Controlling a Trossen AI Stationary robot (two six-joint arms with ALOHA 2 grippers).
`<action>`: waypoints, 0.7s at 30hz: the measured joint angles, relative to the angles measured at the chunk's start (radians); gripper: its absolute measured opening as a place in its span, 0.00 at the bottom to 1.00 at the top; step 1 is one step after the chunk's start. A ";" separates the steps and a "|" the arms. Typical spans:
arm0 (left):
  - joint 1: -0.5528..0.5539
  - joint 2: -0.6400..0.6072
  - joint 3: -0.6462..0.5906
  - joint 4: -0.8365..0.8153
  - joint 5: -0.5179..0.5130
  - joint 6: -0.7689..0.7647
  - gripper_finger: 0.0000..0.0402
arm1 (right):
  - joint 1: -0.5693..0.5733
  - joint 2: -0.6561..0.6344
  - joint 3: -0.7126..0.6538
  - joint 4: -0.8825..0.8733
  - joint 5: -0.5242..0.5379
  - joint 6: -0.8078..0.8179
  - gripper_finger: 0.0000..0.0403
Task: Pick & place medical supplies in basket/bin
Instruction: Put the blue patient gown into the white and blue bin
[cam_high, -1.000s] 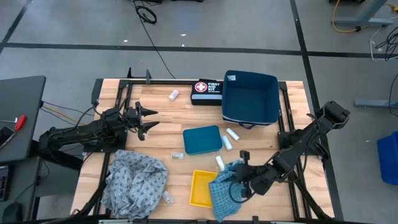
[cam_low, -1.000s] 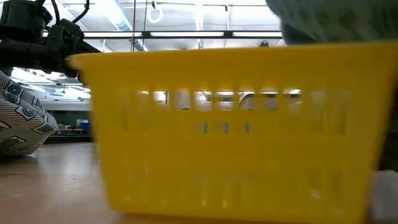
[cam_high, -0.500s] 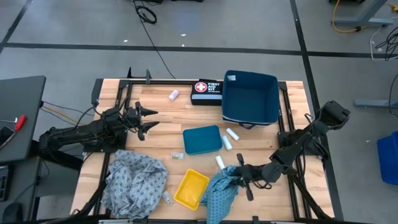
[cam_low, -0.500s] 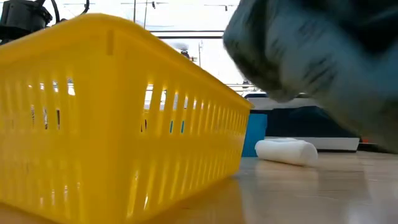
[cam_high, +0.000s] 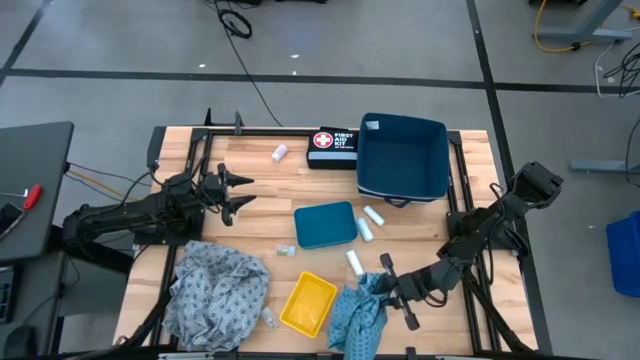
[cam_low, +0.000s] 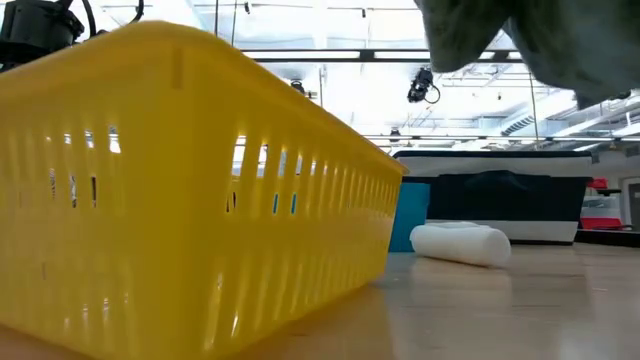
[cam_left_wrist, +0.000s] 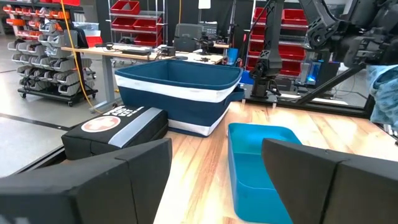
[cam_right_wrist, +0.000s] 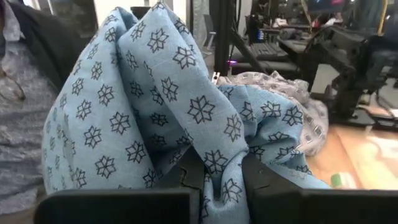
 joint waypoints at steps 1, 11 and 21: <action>0.000 0.000 0.000 0.000 0.000 0.000 0.63 | -0.003 0.000 0.000 0.002 0.015 -0.014 0.09; 0.000 0.000 0.000 0.000 0.000 0.000 0.63 | -0.089 0.000 0.000 0.080 0.264 -0.162 0.09; 0.000 0.000 0.000 0.000 0.000 0.007 0.63 | -0.170 0.000 0.000 0.216 0.601 -0.295 0.09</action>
